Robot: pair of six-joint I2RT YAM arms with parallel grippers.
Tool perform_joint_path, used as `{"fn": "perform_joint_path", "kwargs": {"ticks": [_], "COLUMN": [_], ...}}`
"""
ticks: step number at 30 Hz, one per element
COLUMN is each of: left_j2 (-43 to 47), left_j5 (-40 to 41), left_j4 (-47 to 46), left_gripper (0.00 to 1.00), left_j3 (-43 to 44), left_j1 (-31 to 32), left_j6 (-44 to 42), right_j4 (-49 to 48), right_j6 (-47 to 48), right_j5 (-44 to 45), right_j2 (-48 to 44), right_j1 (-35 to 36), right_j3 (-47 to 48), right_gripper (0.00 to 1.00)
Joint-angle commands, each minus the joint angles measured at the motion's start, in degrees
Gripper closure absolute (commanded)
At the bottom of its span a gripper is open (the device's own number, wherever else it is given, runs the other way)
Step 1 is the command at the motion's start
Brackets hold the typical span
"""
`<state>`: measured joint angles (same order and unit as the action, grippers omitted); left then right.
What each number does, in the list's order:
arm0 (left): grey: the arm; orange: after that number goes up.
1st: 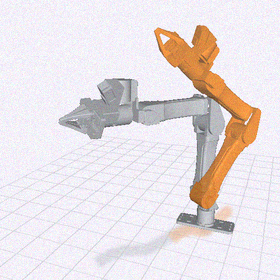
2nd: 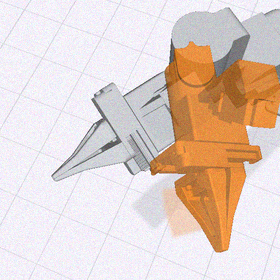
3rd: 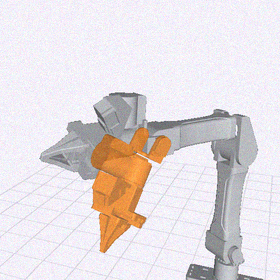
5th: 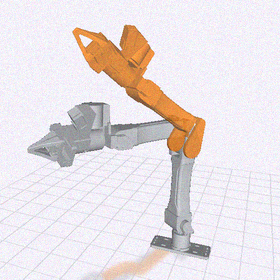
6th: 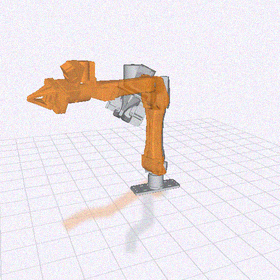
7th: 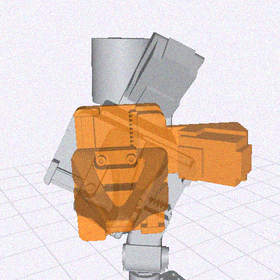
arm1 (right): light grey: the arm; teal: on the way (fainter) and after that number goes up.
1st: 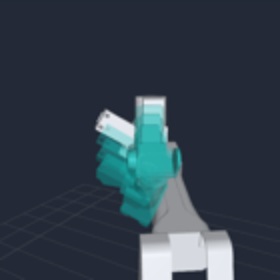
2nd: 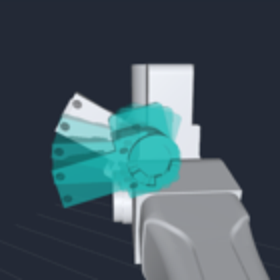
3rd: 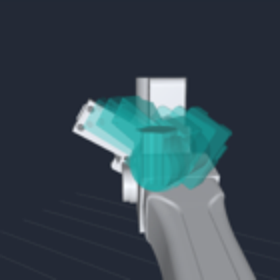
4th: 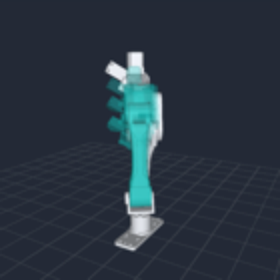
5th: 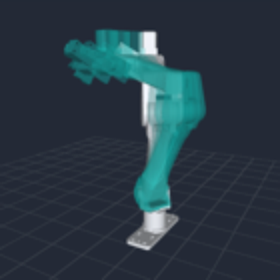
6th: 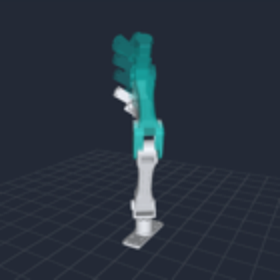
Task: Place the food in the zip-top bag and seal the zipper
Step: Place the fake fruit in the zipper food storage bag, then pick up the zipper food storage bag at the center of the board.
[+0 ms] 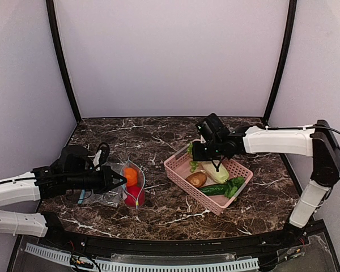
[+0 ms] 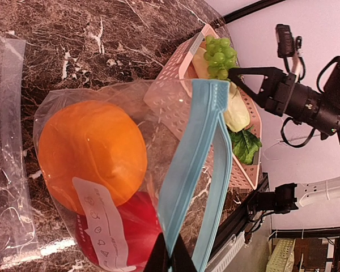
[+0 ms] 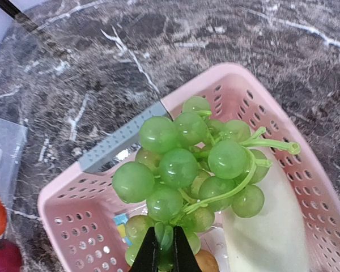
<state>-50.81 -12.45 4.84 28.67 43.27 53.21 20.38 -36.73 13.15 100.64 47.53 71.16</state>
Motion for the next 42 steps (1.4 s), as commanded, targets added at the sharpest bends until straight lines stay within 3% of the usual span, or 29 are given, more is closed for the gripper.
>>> {"fn": "perform_joint_path", "kwargs": {"ticks": [1, 6, 17, 28, 37, 42], "left_j2": [0.59, 0.28, -5.56, -12.33, -20.43, -25.73], "left_j5": [0.03, -0.33, -6.13, -8.41, -6.98, -7.49], "left_j4": [0.27, -0.32, -4.05, -16.12, -25.34, -29.13], "left_gripper": [0.99, 0.99, 0.99, 0.99, 0.99, 0.99], "left_j3": [-0.36, -0.05, 3.04, 4.25, 5.81, 7.32], "left_j1": [-0.29, -0.29, -0.23, 1.06, 6.12, 7.47], "left_j6": [-0.27, -0.51, -3.19, 0.97, 3.8, 4.47], "right_j4": [-4.0, -4.45, -5.69, -8.03, -11.51, -19.62], "right_j6": [5.61, 8.55, 16.87, 14.71, 9.13, 3.64], "right_j5": [0.16, -3.73, -23.77, -39.24, -42.5, -44.94], "right_j2": [-8.88, -17.0, -31.47, -31.96, -30.77, -30.11], "right_j1": [-0.67, -0.86, -0.73, 5.12, 8.5, 9.48], "right_j3": [-3.52, -8.0, -12.95, -12.0, -12.31, -15.96], "right_gripper": [1.0, 1.0, 1.0, 1.0, 1.0, 1.0]}}
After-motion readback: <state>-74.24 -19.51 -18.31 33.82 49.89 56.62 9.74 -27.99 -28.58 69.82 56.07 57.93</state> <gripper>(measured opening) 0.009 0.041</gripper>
